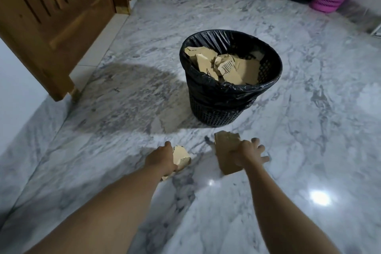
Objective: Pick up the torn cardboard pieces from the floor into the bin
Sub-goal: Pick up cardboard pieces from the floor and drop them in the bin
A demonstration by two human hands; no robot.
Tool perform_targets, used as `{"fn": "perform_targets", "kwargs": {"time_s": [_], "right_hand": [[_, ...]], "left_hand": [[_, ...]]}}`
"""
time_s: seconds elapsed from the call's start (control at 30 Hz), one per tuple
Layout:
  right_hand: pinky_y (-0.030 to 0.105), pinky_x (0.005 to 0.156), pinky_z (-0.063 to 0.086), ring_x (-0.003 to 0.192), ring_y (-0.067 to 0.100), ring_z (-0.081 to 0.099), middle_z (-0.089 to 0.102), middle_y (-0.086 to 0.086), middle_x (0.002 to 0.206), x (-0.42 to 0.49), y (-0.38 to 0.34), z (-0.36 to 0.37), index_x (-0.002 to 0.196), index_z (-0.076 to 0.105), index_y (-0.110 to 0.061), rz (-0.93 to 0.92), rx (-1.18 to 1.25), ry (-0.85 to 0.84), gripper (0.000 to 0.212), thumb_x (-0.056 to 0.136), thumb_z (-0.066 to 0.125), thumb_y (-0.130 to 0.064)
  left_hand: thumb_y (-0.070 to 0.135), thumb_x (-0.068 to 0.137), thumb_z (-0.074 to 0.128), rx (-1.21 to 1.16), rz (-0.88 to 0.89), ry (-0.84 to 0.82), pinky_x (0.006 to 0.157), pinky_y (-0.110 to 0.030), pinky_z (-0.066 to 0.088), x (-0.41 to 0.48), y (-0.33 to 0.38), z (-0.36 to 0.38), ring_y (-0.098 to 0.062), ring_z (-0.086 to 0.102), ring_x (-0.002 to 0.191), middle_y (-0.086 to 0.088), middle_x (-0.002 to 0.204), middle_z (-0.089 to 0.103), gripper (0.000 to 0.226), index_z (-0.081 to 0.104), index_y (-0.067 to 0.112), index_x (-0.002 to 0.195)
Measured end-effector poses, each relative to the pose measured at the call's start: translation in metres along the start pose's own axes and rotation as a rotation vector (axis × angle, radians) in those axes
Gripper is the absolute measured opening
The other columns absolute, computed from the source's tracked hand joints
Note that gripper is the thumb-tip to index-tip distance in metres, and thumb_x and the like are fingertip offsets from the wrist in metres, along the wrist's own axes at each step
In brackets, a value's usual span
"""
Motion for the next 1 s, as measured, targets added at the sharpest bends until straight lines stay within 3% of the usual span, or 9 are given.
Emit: {"fn": "perform_targets", "kwargs": {"time_s": [0.13, 0.2, 0.3, 0.5, 0.57, 0.7, 0.77, 0.87, 1.0], "right_hand": [[0.046, 0.106, 0.039, 0.131, 0.031, 0.04, 0.045, 0.003, 0.137, 0.019, 0.036, 0.005, 0.129, 0.058, -0.02, -0.05, 0.074, -0.092, 0.044, 0.088, 0.061, -0.036], [0.043, 0.1, 0.047, 0.114, 0.03, 0.056, 0.059, 0.003, 0.119, 0.026, 0.038, 0.015, 0.112, 0.066, -0.019, -0.025, 0.176, -0.115, 0.038, 0.079, 0.064, -0.037], [0.046, 0.091, 0.052, 0.089, 0.022, 0.064, 0.068, -0.004, 0.096, 0.077, 0.045, 0.066, 0.106, 0.069, -0.022, -0.004, 0.282, -0.147, 0.054, 0.057, 0.07, -0.043], [0.046, 0.085, 0.036, 0.116, 0.026, 0.035, 0.036, -0.004, 0.13, 0.015, 0.005, 0.023, 0.122, 0.045, -0.025, -0.182, -0.004, -0.066, 0.054, 0.072, 0.067, -0.022], [0.048, 0.089, 0.039, 0.113, 0.025, 0.037, 0.043, -0.004, 0.128, 0.006, -0.005, 0.013, 0.123, 0.046, -0.025, -0.25, 0.0, -0.15, 0.057, 0.069, 0.064, -0.018], [0.047, 0.103, 0.035, 0.112, 0.025, 0.051, 0.054, 0.002, 0.111, -0.014, -0.021, 0.008, 0.123, 0.045, -0.021, -0.255, 0.0, -0.267, 0.066, 0.058, 0.047, -0.035], [0.048, 0.106, 0.04, 0.114, 0.023, 0.056, 0.05, -0.001, 0.107, -0.014, -0.025, 0.019, 0.129, 0.043, -0.017, -0.272, -0.035, -0.296, 0.07, 0.061, 0.052, -0.035], [0.047, 0.102, 0.046, 0.115, 0.026, 0.059, 0.057, 0.002, 0.118, -0.014, -0.021, 0.035, 0.131, 0.047, -0.017, -0.251, -0.017, -0.325, 0.065, 0.071, 0.069, -0.029], [0.029, 0.081, 0.052, 0.105, 0.025, 0.066, 0.069, 0.006, 0.113, -0.035, -0.029, 0.044, 0.119, 0.064, -0.014, -0.38, 0.094, -0.223, 0.044, 0.078, 0.066, -0.031]], "left_hand": [[0.038, 0.08, 0.077, -0.004, 0.014, 0.018, 0.063, -0.033, 0.045, 0.0, 0.012, 0.007, -0.026, 0.061, 0.087, -0.005, 0.103, 0.063, 0.058, 0.038, 0.016, 0.117], [0.038, 0.08, 0.078, -0.01, 0.016, 0.019, 0.061, -0.033, 0.043, -0.002, 0.017, 0.007, -0.025, 0.06, 0.083, -0.005, 0.101, 0.063, 0.057, 0.038, 0.016, 0.116], [0.037, 0.079, 0.079, -0.014, 0.017, 0.024, 0.06, -0.032, 0.042, -0.004, 0.025, 0.006, -0.025, 0.06, 0.084, -0.004, 0.103, 0.063, 0.057, 0.038, 0.017, 0.113], [0.035, 0.082, 0.074, 0.014, 0.033, 0.029, 0.061, -0.032, 0.043, -0.016, 0.034, 0.014, -0.027, 0.062, 0.084, -0.005, 0.104, 0.064, 0.054, 0.038, 0.017, 0.117], [0.036, 0.084, 0.07, 0.017, 0.039, 0.043, 0.063, -0.033, 0.043, -0.018, 0.034, 0.016, -0.028, 0.063, 0.09, -0.005, 0.105, 0.064, 0.05, 0.038, 0.016, 0.117], [0.02, 0.084, 0.061, 0.002, 0.011, 0.048, 0.068, -0.036, 0.045, -0.019, 0.035, 0.017, -0.029, 0.062, 0.097, -0.007, 0.11, 0.062, 0.042, 0.037, 0.017, 0.118], [0.013, 0.084, 0.058, -0.015, -0.011, 0.024, 0.067, -0.036, 0.045, -0.019, 0.035, 0.018, -0.029, 0.062, 0.096, -0.008, 0.108, 0.061, 0.042, 0.037, 0.016, 0.12], [0.014, 0.084, 0.061, -0.053, -0.079, -0.011, 0.069, -0.036, 0.046, -0.02, 0.031, 0.02, -0.028, 0.061, 0.098, -0.007, 0.11, 0.06, 0.045, 0.037, 0.017, 0.123], [0.022, 0.087, 0.06, -0.184, -0.117, 0.017, 0.08, -0.038, 0.05, -0.016, 0.033, 0.018, -0.03, 0.06, 0.105, -0.008, 0.12, 0.059, 0.048, 0.037, 0.021, 0.129]]}}
Point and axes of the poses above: each hand's wrist, its own x-axis towards the middle knuckle, its own z-axis out of the palm, y = z × x, the point moved 2 cm from there along x, towards the middle knuckle
